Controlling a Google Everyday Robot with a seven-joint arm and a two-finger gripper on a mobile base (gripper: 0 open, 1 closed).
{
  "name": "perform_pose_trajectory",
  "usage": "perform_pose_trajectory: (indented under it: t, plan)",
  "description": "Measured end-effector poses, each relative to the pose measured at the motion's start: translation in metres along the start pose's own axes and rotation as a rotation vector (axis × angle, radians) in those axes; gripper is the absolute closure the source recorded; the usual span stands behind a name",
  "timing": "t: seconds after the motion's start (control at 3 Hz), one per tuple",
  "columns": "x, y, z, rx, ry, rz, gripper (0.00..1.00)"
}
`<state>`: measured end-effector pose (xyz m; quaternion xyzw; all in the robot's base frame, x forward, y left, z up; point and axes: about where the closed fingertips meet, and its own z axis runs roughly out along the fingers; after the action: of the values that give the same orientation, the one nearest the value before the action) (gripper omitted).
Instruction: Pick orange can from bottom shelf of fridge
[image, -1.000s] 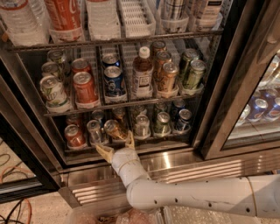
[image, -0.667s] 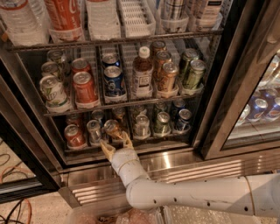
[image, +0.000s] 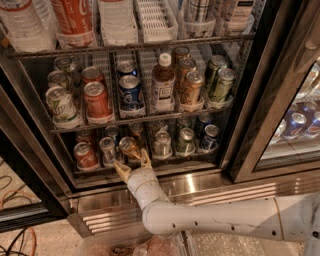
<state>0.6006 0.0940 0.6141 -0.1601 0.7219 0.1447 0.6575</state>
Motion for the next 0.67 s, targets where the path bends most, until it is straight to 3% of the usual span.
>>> perform_pose_trajectory:
  t: [0.33,0.67]
  plan:
    - [0.0089,-0.0149,0.0434,-0.003,0.002,-0.04,0.3]
    - [0.0079,-0.0193,0.0509,0.001,0.0,-0.048,0.3]
